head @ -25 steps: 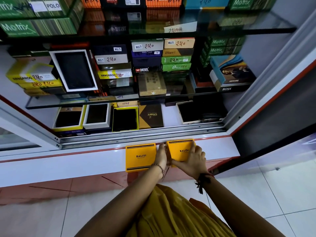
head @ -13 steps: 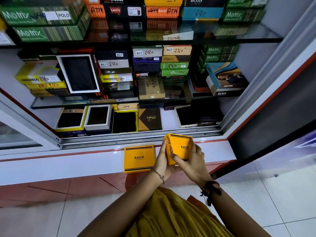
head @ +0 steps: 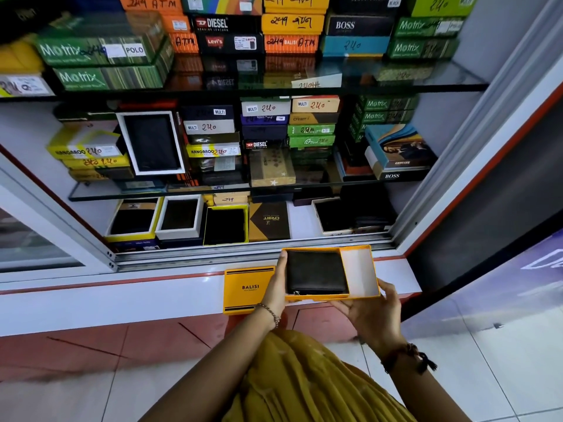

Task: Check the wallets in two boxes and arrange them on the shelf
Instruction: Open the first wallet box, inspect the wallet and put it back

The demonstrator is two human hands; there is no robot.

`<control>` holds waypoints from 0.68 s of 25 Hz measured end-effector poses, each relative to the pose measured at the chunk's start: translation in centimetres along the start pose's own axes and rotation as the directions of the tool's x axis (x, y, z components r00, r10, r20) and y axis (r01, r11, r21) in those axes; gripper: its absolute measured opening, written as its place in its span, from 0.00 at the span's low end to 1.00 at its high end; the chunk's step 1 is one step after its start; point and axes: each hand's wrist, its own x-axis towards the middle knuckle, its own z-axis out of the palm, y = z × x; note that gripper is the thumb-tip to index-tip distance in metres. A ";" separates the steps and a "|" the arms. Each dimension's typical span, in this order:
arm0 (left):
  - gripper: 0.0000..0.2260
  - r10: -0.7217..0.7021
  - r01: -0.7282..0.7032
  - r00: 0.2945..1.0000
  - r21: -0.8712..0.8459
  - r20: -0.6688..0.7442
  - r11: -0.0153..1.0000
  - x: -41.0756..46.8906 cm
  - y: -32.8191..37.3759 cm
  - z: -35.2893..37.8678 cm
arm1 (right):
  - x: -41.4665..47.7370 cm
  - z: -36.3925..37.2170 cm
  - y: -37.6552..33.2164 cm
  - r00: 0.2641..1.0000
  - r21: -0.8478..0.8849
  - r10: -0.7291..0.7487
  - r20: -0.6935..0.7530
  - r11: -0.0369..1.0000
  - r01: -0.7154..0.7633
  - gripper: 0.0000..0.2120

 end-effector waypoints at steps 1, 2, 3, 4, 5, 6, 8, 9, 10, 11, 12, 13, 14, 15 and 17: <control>0.35 -0.015 0.016 1.000 0.028 -0.012 0.999 0.0 -0.1 0.1 | -0.2 0.1 0.1 0.999 -0.048 -0.015 -0.030 0.999 0.014 0.37; 0.35 -0.028 0.029 0.999 0.050 -0.016 0.998 0.1 -0.2 0.2 | -0.2 0.2 0.4 0.999 -0.091 -0.020 -0.045 0.996 0.016 0.30; 0.35 -0.040 0.041 0.999 0.073 -0.023 0.996 0.0 -0.3 0.3 | -0.2 0.3 0.7 0.999 -0.127 -0.008 -0.047 0.992 0.002 0.24; 0.36 -0.018 0.023 0.999 0.122 -0.035 0.992 0.1 -0.6 0.3 | -0.2 0.6 1.1 0.998 -0.180 0.004 -0.062 0.984 -0.015 0.22; 0.34 0.032 -0.021 0.998 0.189 -0.056 0.982 0.1 -0.7 0.4 | -0.2 0.9 1.4 0.996 -0.267 -0.004 -0.086 0.963 -0.020 0.20; 0.30 0.098 -0.073 0.991 0.253 -0.087 0.965 -0.4 -0.6 0.8 | -0.1 0.9 1.6 0.993 -0.370 -0.032 -0.118 0.929 -0.014 0.18; 0.24 0.144 -0.087 0.977 0.321 -0.158 0.943 -0.5 -0.7 0.9 | 0.4 0.7 1.9 0.984 -0.529 -0.091 -0.153 0.848 -0.004 0.15; 0.23 0.142 -0.086 0.977 0.314 -0.161 0.945 -0.2 -0.8 0.8 | 0.8 0.2 2.0 0.982 -0.551 -0.098 -0.163 0.834 -0.008 0.14; 0.22 0.141 -0.087 0.978 0.312 -0.154 0.946 -0.3 -0.7 0.8 | 1.2 -0.4 2.0 0.980 -0.561 -0.105 -0.172 0.828 -0.010 0.15; 0.21 0.139 -0.083 0.979 0.324 -0.152 0.942 -0.3 -0.6 0.9 | 1.6 -0.9 2.0 0.975 -0.572 -0.121 -0.185 0.820 -0.007 0.16; 0.19 0.131 -0.072 0.980 0.343 -0.153 0.937 0.0 -0.5 0.9 | 2.2 -1.4 2.0 0.970 -0.591 -0.134 -0.204 0.806 -0.013 0.16; 0.15 0.113 -0.049 0.981 0.356 -0.159 0.933 0.5 -0.4 0.8 | 2.7 -1.8 2.0 0.964 -0.610 -0.137 -0.227 0.792 -0.031 0.17; 0.12 0.091 -0.026 0.983 0.372 -0.158 0.928 1.0 -0.5 0.8 | 3.2 -2.2 2.0 0.956 -0.630 -0.138 -0.258 0.775 -0.058 0.18; 0.11 0.054 0.011 0.986 0.393 -0.155 0.919 1.5 -0.7 0.8 | 3.8 -2.5 2.1 0.945 -0.664 -0.151 -0.289 0.743 -0.084 0.19; 0.10 -0.020 0.071 0.991 0.387 -0.134 0.920 3.4 -1.9 0.7 | 4.8 -3.1 2.3 0.916 -0.801 -0.243 -0.318 0.586 -0.122 0.20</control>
